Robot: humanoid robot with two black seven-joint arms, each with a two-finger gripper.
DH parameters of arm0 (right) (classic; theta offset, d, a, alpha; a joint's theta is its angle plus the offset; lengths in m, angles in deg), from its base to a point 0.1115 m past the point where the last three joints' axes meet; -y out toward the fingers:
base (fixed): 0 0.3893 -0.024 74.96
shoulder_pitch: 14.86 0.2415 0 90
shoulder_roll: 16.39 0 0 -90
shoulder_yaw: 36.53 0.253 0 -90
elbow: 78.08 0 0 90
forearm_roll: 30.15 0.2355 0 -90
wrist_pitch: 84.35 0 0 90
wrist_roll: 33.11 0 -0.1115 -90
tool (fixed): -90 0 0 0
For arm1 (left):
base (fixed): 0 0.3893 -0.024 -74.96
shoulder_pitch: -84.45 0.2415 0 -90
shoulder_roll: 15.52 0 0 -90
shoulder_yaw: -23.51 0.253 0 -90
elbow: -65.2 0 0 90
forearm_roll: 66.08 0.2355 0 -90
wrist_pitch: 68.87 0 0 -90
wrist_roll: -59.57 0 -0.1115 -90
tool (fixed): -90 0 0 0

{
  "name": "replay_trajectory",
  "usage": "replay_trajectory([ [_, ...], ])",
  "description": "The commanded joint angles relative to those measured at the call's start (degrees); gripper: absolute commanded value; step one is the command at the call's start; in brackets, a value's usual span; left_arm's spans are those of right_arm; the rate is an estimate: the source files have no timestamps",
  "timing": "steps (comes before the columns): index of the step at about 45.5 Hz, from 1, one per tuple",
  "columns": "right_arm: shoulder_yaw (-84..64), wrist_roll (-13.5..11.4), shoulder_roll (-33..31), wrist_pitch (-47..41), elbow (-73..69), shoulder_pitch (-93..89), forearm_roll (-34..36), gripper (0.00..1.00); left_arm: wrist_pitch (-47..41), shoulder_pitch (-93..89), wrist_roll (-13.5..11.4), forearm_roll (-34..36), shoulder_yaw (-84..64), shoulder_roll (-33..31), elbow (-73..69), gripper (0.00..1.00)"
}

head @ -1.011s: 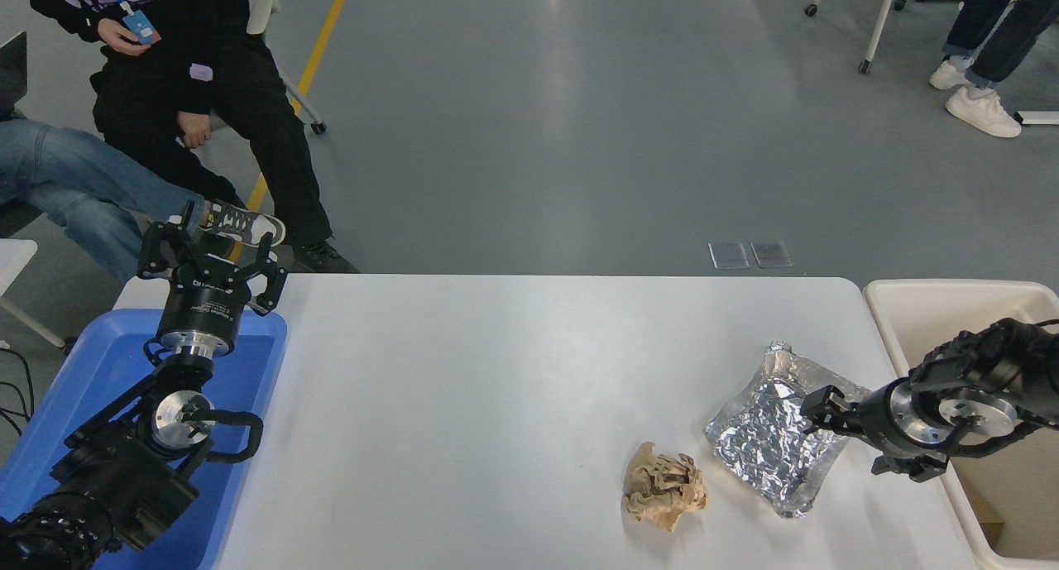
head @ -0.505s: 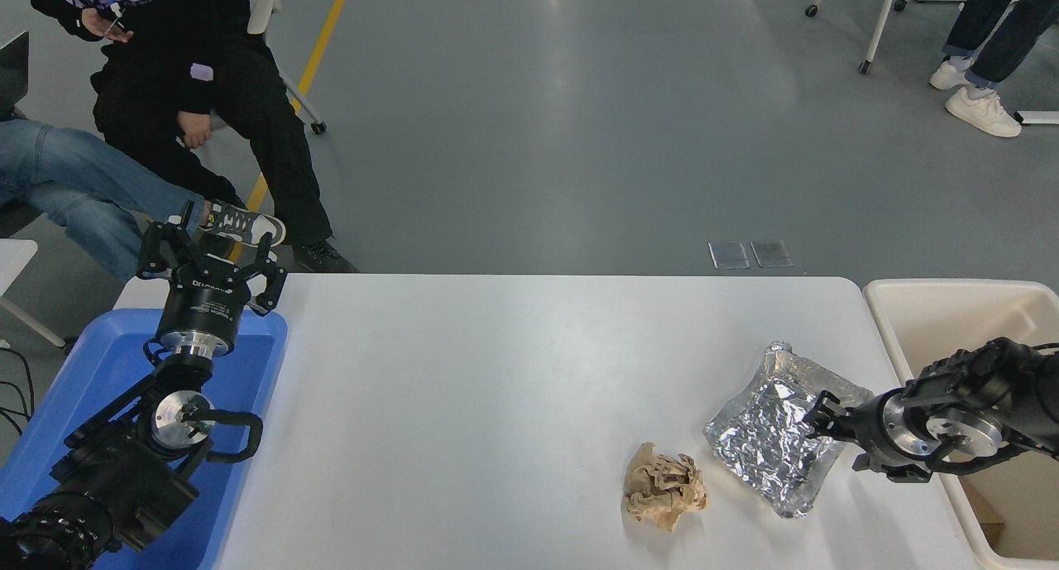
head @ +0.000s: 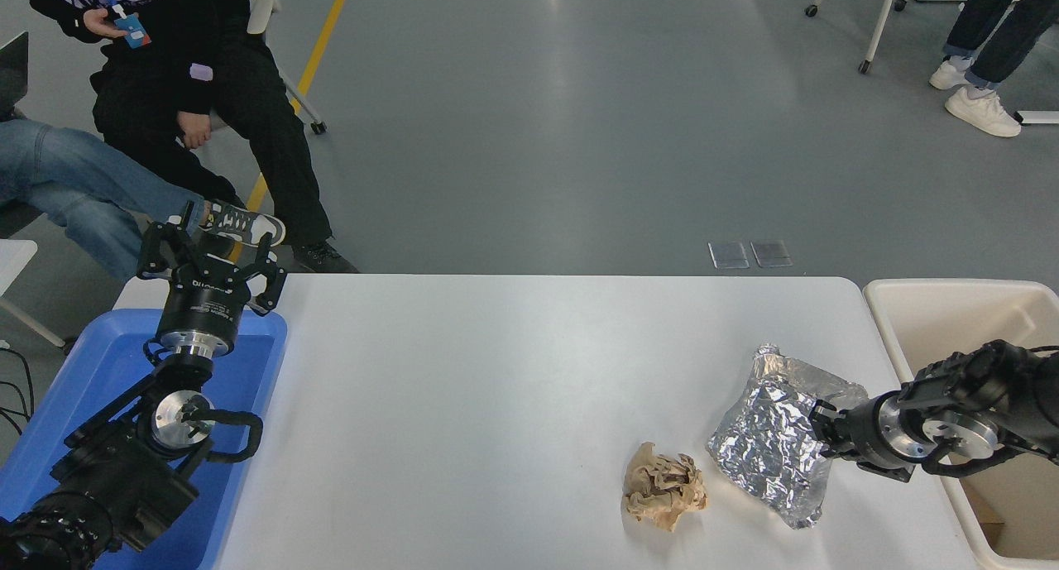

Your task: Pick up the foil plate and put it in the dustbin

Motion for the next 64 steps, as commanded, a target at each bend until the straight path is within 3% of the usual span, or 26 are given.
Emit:
replay_trajectory([
  [1,0.1,0.1,-0.3,-0.2,-0.8,1.2,-3.0,0.00,0.1,0.0,0.0,-0.1,0.0,0.0,0.0,0.99],
  [16,-2.6,0.1,-7.3,-3.2,-13.9,18.7,-9.2,0.00,0.1,0.0,0.0,0.0,0.0,0.0,0.0,0.99],
  [34,-9.0,0.1,-4.1,-33.4,-17.3,46.0,-9.3,0.00,0.1,0.0,0.0,0.0,0.1,0.0,0.0,0.99],
  [49,-9.1,0.1,-1.9,-33.4,-22.0,60.0,-13.9,0.00,0.0,0.0,0.0,0.0,0.0,0.0,0.0,0.99],
  [64,-9.1,0.1,-0.9,-33.4,-22.1,62.8,-14.1,0.00,0.0,0.0,0.0,0.0,0.1,0.0,0.0,0.99],
])
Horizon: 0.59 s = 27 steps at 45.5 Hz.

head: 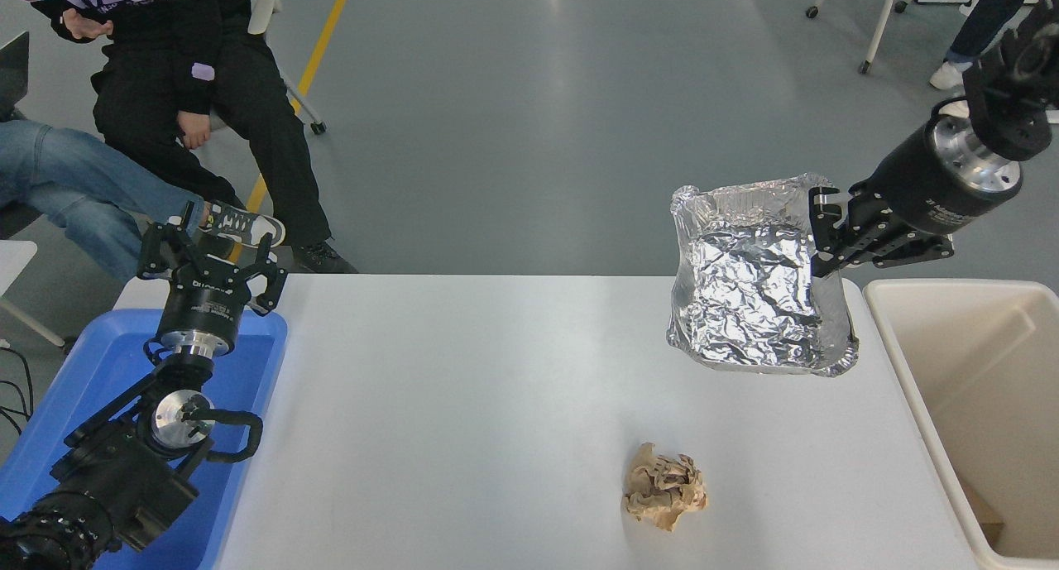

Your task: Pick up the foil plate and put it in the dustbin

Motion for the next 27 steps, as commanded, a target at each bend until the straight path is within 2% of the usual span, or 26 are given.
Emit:
replay_trajectory([
  [1,-0.1,0.0,0.6,-0.7,-0.6,3.3,-0.6,0.00,0.1,0.0,0.0,0.0,0.0,0.0,0.0,0.99],
  [18,-0.6,0.0,0.0,-0.7,0.3,2.9,-0.5,0.00,0.0,0.0,0.0,0.0,0.0,0.0,0.0,0.99],
  [27,-3.2,0.0,-6.6,-0.7,5.4,-0.7,0.6,0.00,0.0,0.0,0.0,0.0,0.0,0.0,0.0,0.99],
])
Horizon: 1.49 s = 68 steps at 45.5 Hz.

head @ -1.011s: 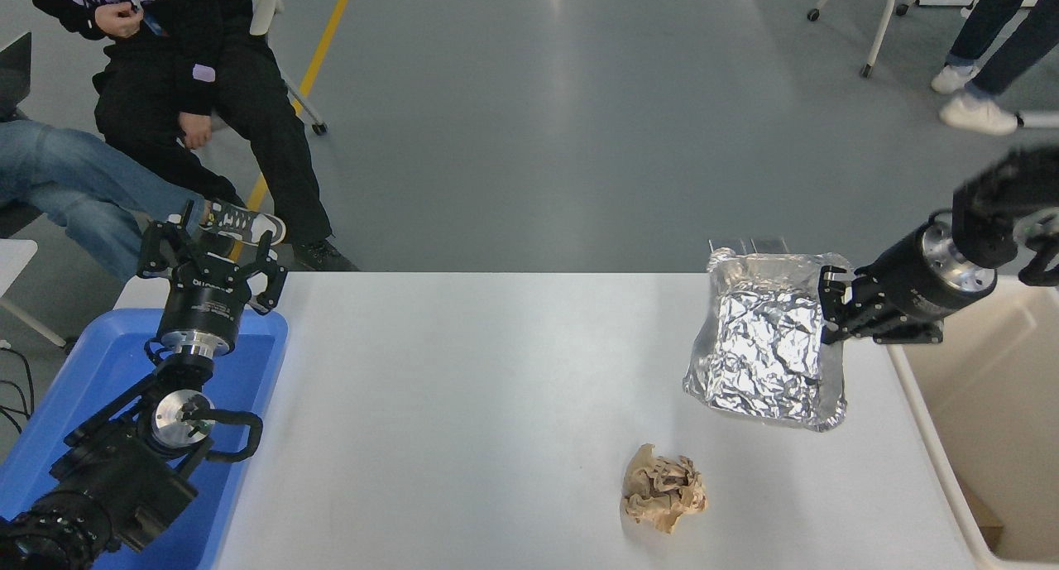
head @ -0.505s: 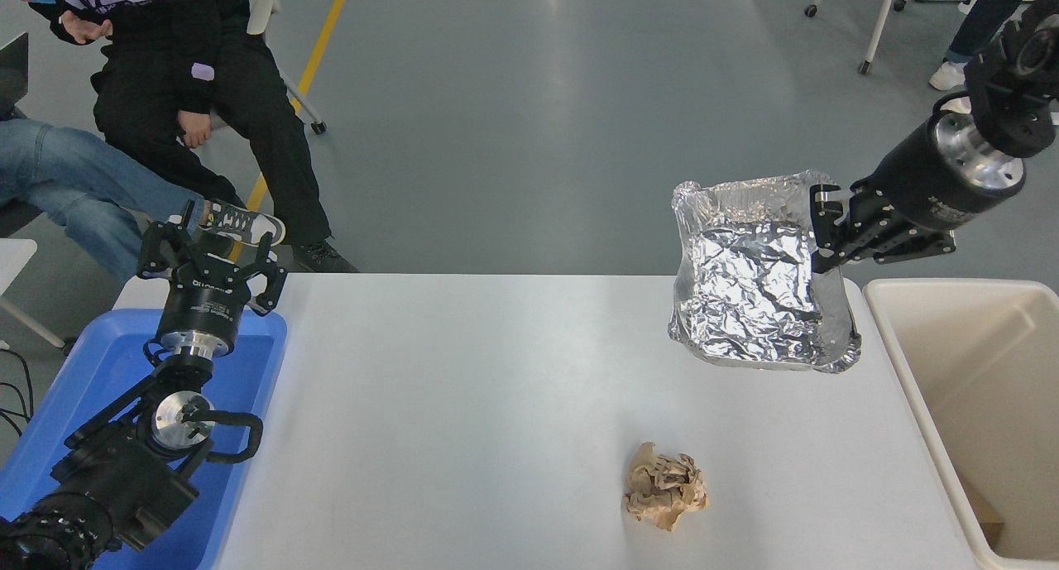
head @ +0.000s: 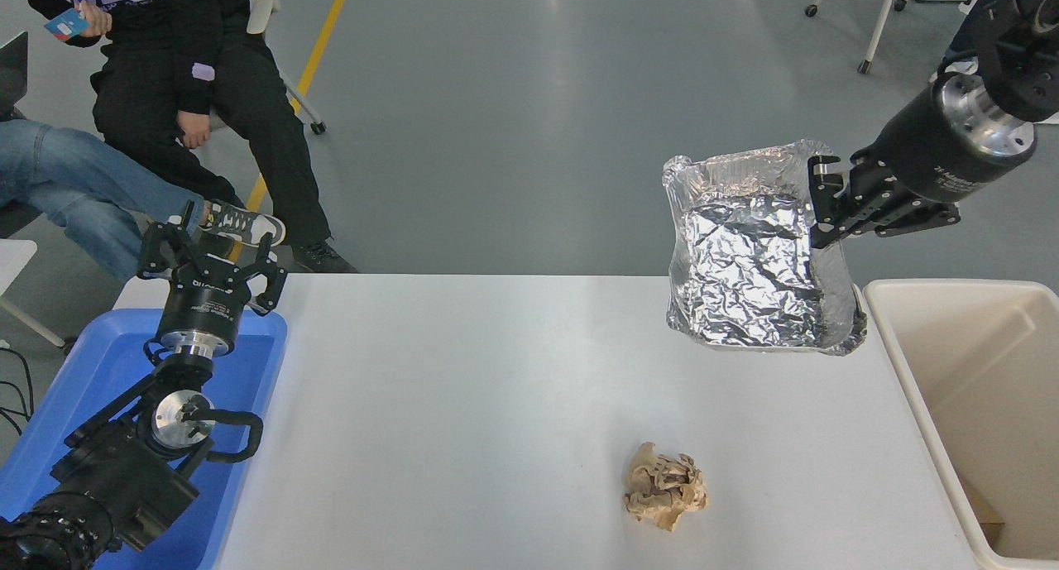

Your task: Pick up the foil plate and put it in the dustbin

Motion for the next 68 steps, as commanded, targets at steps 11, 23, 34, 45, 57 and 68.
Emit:
replay_trajectory([
  [11,-2.6,0.0,-14.3,0.0,10.4,-10.1,0.0,0.00,0.0,0.0,0.0,0.0,0.0,0.0,0.0,0.99],
  [23,-1.2,0.0,-17.2,0.0,25.2,-29.0,0.5,0.00,0.0,0.0,0.0,0.0,0.0,0.0,0.0,0.99],
  [34,11.7,0.0,-22.2,1.5,34.7,-45.0,0.5,0.00,0.0,0.0,0.0,0.0,0.0,0.0,0.0,0.99],
  [45,23.7,-0.1,-21.8,6.1,49.8,-63.2,0.4,0.00,0.0,0.0,0.0,0.0,0.0,0.0,0.0,0.99],
  [57,33.6,-0.2,-15.9,10.4,65.6,-77.3,0.3,0.00,0.0,0.0,0.0,0.0,0.0,0.0,0.0,0.99],
  [68,33.8,-2.8,-11.8,22.3,70.8,-85.5,0.2,0.00,0.0,0.0,0.0,0.0,0.0,0.0,0.0,0.99],
])
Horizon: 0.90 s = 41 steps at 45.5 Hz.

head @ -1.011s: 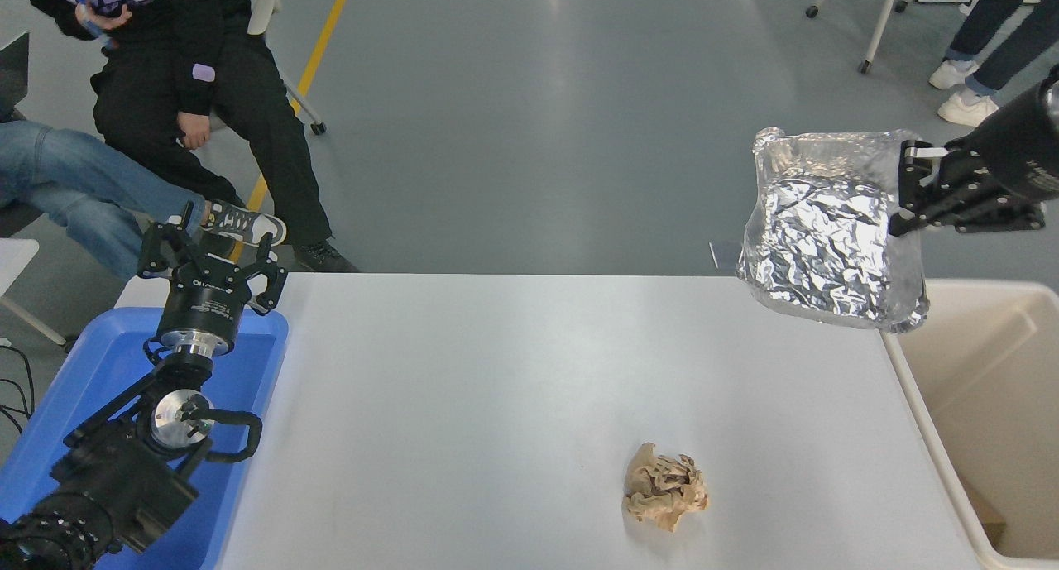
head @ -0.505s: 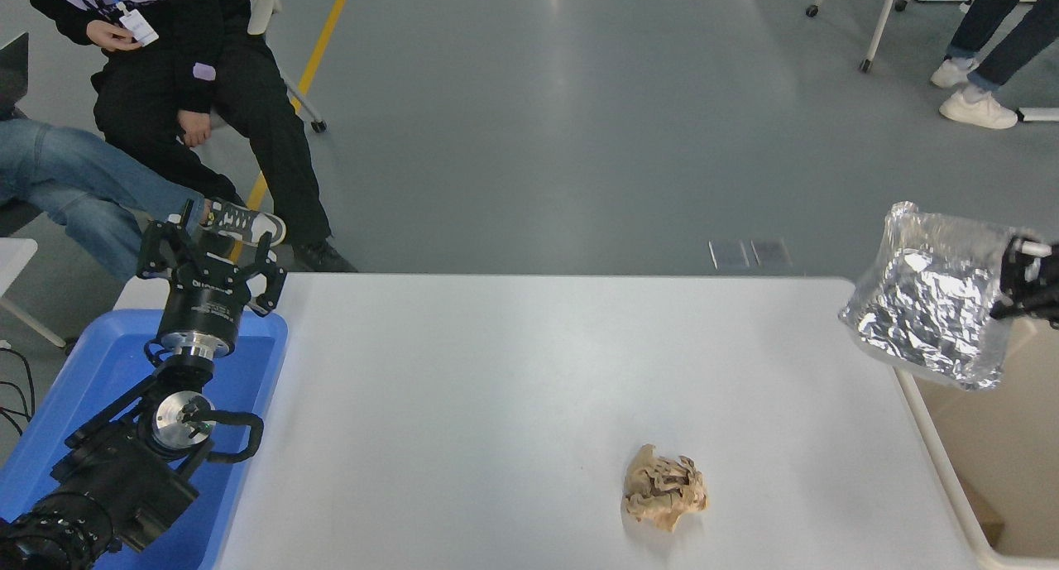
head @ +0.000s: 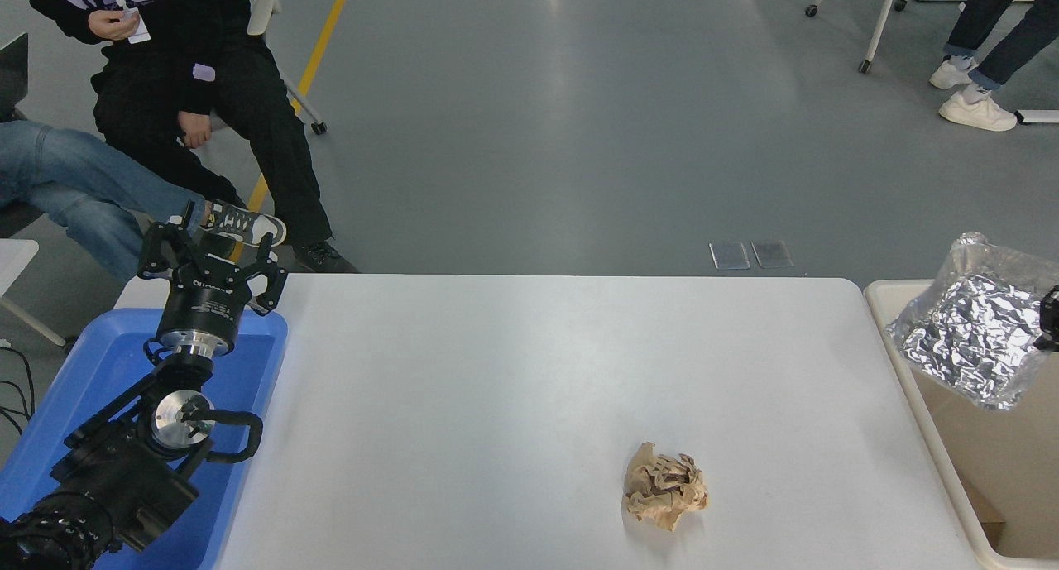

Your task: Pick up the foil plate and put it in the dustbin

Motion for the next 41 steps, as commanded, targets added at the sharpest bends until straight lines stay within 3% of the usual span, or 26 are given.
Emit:
replay_trajectory([
  [1,2.8,-2.9,4.2,10.4,8.2,-10.6,0.0,0.00,0.0,0.0,0.0,-0.1,0.0,0.0,0.0,0.99],
  [9,3.1,-5.2,5.2,18.1,9.5,-14.0,0.0,0.00,0.0,0.0,0.0,0.0,0.0,0.0,0.0,0.99],
  [31,3.3,-5.3,4.9,21.3,9.3,-15.5,0.2,0.00,0.0,0.0,0.0,-0.1,-0.1,0.0,0.0,0.99],
  [32,3.5,-5.3,4.9,21.4,9.2,-15.4,0.2,0.04,0.0,0.0,0.0,0.0,0.0,0.0,0.0,0.99],
  [36,5.3,-5.3,4.7,23.4,9.3,-14.9,0.2,0.49,0.0,0.0,0.0,0.0,-0.1,0.0,0.0,0.99],
  [38,6.3,-5.3,4.7,25.4,9.2,-15.0,0.1,0.61,0.0,0.0,0.0,0.0,0.0,0.0,0.0,0.99],
  [41,7.3,-5.3,5.0,28.1,8.7,-15.0,0.1,0.67,0.0,0.0,0.0,0.0,0.0,0.0,0.0,0.99],
])
